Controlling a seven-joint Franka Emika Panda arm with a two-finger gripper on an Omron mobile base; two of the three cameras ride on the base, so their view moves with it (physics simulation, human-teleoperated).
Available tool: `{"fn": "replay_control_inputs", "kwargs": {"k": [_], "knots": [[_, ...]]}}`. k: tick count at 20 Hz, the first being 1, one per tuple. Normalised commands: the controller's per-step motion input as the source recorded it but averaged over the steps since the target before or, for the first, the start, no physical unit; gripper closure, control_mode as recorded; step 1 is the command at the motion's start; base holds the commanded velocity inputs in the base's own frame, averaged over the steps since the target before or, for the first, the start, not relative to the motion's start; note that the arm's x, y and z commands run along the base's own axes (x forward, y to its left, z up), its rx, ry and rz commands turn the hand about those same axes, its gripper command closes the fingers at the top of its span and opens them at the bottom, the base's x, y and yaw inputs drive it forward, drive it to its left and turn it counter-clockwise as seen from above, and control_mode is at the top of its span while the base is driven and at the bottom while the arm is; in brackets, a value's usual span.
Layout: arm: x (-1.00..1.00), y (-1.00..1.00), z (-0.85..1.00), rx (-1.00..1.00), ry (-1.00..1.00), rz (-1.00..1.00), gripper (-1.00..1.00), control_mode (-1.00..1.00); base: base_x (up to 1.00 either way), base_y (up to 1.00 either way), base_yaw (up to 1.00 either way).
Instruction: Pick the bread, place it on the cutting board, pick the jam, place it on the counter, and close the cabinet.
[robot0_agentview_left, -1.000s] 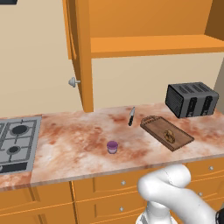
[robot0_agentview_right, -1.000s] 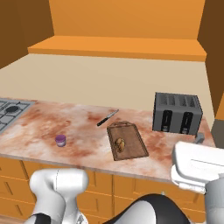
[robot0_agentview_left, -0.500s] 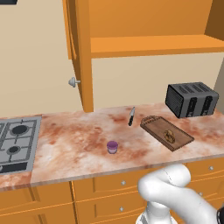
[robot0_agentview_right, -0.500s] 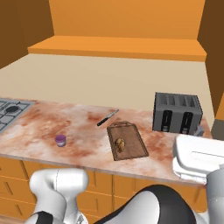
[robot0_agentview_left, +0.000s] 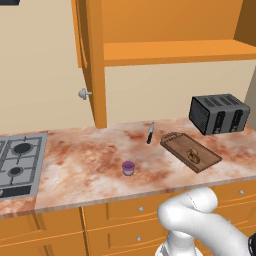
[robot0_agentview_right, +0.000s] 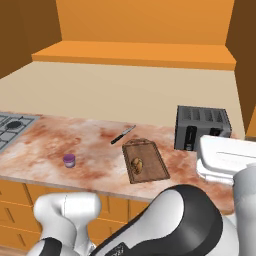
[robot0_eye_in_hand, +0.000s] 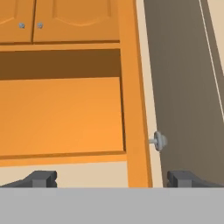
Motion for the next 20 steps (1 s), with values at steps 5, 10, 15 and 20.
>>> {"fn": "replay_control_inputs", "kwargs": {"k": [5, 10, 15, 20], "knots": [[0.37, 0.0, 0.12, 0.0, 0.0, 0.0, -1.0, -1.0, 0.0, 0.0, 0.0], [0.4, -0.1, 0.05, 0.0, 0.0, 0.0, -1.0, -1.0, 0.0, 0.0, 0.0], [0.42, -0.21, 0.03, 0.02, 0.0, 0.0, -1.0, -1.0, 0.0, 0.0, 0.0], [0.36, -0.23, 0.01, 0.02, 0.0, 0.0, -1.0, -1.0, 0.0, 0.0, 0.0]]}}
